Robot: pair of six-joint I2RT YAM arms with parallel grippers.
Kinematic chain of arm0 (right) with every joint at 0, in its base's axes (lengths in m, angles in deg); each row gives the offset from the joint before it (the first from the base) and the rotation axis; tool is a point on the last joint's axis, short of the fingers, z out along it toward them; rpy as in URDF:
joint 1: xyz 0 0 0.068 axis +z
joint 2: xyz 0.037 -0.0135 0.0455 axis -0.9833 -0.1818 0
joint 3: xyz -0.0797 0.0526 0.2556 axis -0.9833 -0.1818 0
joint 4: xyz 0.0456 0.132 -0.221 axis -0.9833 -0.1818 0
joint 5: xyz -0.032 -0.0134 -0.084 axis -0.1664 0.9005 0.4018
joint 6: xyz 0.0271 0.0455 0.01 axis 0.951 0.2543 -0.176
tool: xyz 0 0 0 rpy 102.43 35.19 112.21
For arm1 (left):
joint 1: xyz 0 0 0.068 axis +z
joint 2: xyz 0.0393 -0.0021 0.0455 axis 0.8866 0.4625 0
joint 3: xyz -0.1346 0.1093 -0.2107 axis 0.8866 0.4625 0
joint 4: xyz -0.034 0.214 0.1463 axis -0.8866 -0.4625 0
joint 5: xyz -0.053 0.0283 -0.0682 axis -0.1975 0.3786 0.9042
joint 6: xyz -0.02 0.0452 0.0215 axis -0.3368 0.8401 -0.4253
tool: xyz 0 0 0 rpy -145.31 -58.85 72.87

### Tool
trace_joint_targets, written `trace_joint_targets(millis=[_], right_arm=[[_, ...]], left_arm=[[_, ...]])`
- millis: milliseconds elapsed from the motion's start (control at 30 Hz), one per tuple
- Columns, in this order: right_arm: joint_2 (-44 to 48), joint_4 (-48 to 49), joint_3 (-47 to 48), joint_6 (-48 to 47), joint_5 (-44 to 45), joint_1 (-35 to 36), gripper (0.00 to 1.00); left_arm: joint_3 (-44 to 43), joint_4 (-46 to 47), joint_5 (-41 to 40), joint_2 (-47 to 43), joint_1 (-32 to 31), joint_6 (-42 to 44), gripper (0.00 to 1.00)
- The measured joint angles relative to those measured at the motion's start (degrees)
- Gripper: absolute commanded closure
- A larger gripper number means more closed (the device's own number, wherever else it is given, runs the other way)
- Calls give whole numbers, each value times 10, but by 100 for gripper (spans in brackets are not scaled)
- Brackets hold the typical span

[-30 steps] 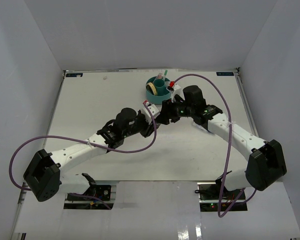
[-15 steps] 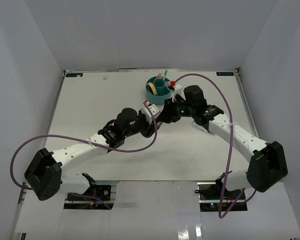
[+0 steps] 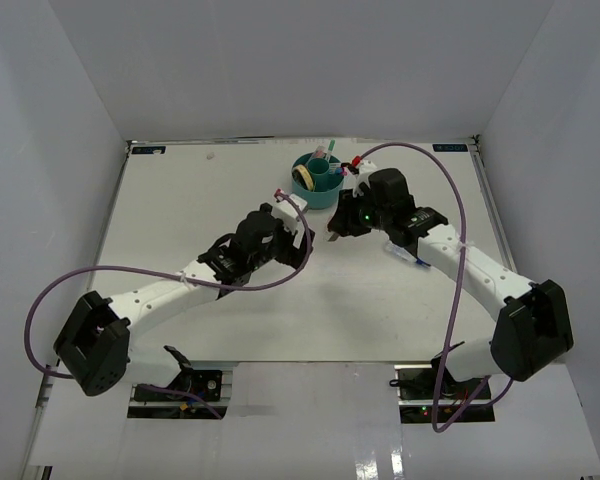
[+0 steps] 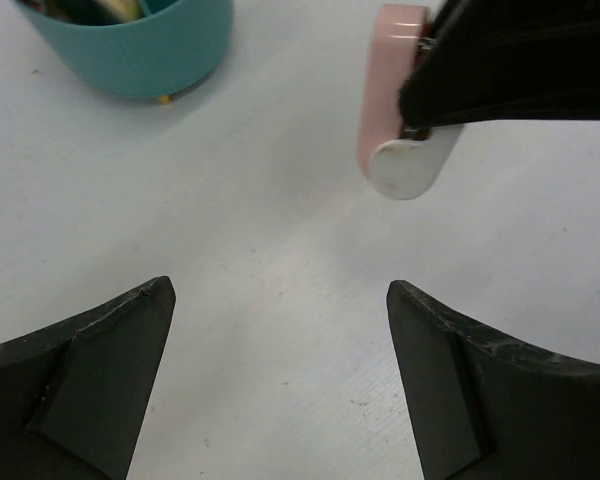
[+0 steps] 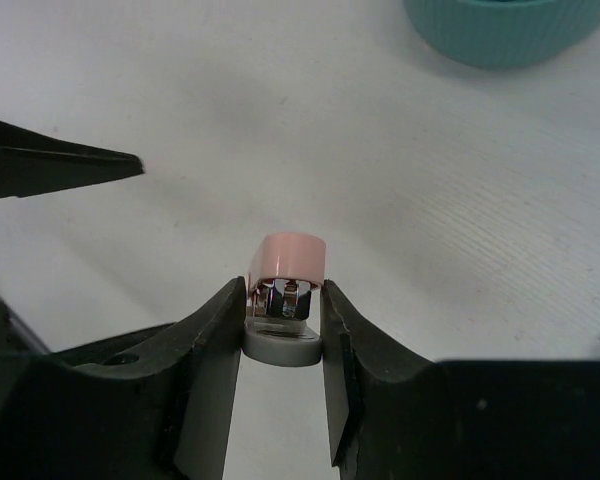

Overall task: Sort the stationery into containers
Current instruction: Place the stationery in the storage box.

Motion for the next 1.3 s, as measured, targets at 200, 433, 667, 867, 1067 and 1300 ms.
trace_joint_targets(millis=[200,433,667,867,1067,1300], right_arm=[[-56,-9,54,32,134,0,90],[-132,-10,149,87,270,-1,90],[-210,-9,240,134,357,-4,89],[-277,-23,301,161,386,-4,89],[-312,-42,329,178,391,-4,87],[-337,-45,344,195,385,-4,84]], left_arm=[[-71,-85,-59,21,100,-87,2],[-122,-161,-86,50,239,-161,2],[-118,-185,-66,52,268,-180,2],[-96,-193,-78,33,270,-180,2],[-96,-195,-76,22,270,-180,2],[-96,-196,-62,22,271,-181,2]])
